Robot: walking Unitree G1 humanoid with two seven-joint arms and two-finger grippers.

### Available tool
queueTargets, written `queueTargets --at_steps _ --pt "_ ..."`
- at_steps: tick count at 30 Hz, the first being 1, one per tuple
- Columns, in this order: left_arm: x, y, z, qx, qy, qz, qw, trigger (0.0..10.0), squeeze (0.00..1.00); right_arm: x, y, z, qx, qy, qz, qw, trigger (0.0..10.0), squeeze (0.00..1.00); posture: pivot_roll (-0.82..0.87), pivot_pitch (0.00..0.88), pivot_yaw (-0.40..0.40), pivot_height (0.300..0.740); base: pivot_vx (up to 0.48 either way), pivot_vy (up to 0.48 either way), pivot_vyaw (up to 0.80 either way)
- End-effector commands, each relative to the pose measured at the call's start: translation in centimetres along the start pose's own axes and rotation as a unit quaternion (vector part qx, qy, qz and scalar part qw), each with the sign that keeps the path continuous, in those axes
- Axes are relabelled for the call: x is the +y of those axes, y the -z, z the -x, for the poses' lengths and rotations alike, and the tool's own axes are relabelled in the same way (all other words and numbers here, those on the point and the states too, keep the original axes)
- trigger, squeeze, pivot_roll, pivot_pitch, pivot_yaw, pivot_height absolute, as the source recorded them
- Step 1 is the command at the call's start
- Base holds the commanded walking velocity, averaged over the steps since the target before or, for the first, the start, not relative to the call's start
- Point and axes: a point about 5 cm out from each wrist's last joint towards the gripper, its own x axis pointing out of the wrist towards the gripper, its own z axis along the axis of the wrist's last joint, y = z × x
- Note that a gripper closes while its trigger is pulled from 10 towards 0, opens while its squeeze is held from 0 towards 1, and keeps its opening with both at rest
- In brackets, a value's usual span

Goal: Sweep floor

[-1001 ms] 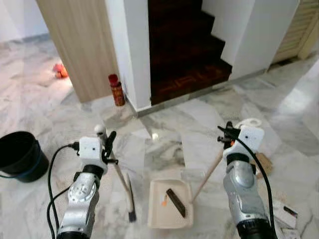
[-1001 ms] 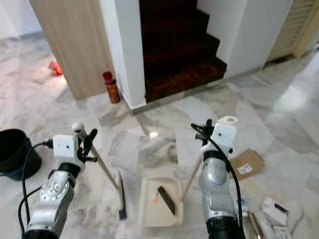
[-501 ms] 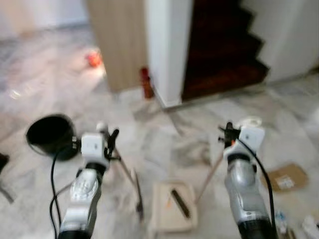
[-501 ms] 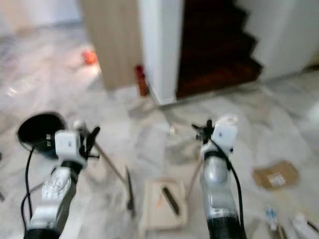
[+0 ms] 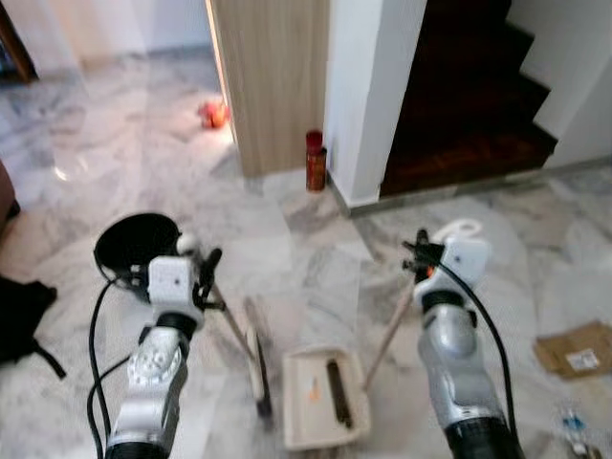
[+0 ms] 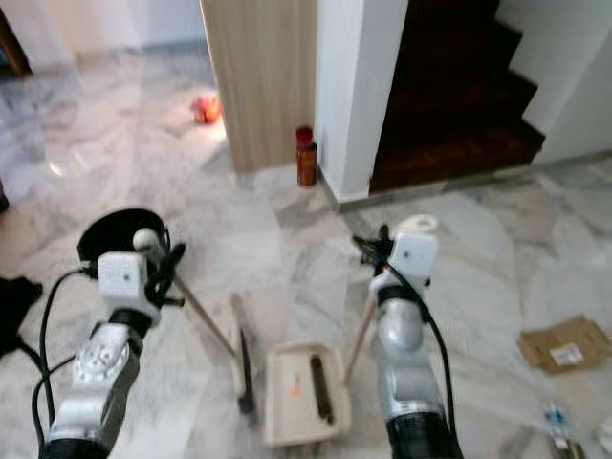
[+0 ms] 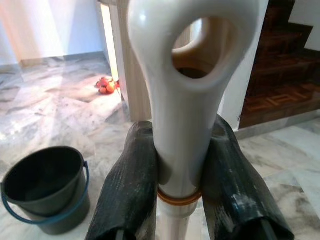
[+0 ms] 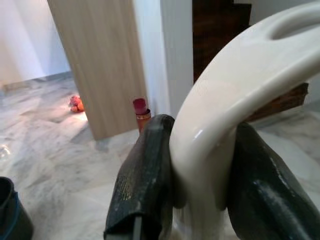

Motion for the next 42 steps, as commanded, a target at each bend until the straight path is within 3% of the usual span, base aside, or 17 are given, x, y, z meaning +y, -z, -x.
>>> queueTargets --at_steps 1,12,27,42 --pt "0.32 -0.80 -0.16 -0.018 -0.001 -0.011 1.000 10.0 0.00 0.20 -0.91 -0.23 -0.021 -0.001 -0.017 1.000 10.0 0.00 0.06 0.046 0.041 0.740 0.000 0.274 0.00" --pt "0.32 -0.76 -0.15 -0.016 -0.001 -0.011 1.000 10.0 0.00 0.58 -0.84 -0.24 -0.018 -0.019 -0.021 0.999 10.0 0.00 0.06 0.047 0.041 0.740 0.000 0.275 0.00" --pt "0.37 -0.81 -0.22 -0.015 -0.002 -0.011 1.000 10.0 0.00 0.84 -1.00 -0.23 -0.023 -0.031 -0.023 0.999 10.0 0.00 0.06 0.066 0.041 0.740 0.000 0.272 0.50" --pt "0.21 -0.66 -0.07 -0.014 0.004 -0.014 1.000 10.0 0.00 1.11 -0.81 -0.19 -0.018 -0.038 -0.034 0.999 10.0 0.00 0.07 0.050 0.040 0.740 0.000 0.000 0.17"
